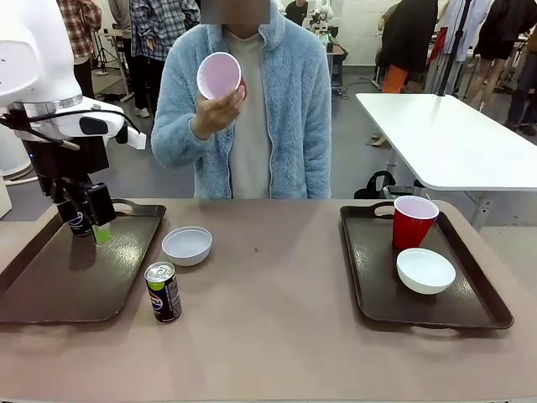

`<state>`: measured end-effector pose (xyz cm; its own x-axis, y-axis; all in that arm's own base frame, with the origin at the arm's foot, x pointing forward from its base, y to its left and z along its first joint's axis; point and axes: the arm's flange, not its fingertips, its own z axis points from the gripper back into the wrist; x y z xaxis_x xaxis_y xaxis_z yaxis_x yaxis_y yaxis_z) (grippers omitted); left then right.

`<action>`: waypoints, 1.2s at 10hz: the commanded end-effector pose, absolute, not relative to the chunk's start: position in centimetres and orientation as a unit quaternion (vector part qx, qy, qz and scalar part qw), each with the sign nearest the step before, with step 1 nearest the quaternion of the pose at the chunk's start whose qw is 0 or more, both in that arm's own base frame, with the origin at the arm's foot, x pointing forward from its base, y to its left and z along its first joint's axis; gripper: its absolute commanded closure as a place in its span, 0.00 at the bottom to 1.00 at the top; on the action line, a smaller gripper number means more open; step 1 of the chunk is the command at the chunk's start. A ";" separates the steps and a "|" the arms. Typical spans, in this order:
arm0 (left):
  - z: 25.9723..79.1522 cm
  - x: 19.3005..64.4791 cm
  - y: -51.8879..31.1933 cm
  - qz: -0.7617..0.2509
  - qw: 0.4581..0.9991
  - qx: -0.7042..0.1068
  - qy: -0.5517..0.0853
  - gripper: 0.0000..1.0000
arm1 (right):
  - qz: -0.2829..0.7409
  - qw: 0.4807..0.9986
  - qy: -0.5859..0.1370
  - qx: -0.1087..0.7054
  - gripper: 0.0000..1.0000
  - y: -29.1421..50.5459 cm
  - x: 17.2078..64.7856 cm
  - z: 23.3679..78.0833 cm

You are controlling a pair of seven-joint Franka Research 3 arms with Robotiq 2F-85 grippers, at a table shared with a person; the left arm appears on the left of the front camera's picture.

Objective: Prepare tableware on both trays.
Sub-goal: Pick up a Picnic Bowl from the table and place it on a Handle tray.

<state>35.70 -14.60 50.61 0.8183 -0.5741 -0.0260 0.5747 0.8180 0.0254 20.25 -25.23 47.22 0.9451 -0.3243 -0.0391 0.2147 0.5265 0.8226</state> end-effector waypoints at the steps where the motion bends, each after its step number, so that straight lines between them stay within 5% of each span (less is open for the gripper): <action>1: 49.9 36.7 -14.7 -0.304 0.953 0.011 0.004 0.00 | -0.150 0.868 -0.068 0.468 0.00 -25.1 20.1 47.3; 9: 49.3 38.9 -14.8 -0.276 0.961 0.004 0.006 0.00 | -0.150 0.868 -0.068 0.468 0.00 -25.1 20.1 47.3; 12: 47.7 44.3 -16.8 -0.199 0.980 -0.002 -0.017 0.00 | -0.150 0.868 -0.068 0.468 0.00 -25.1 20.1 47.3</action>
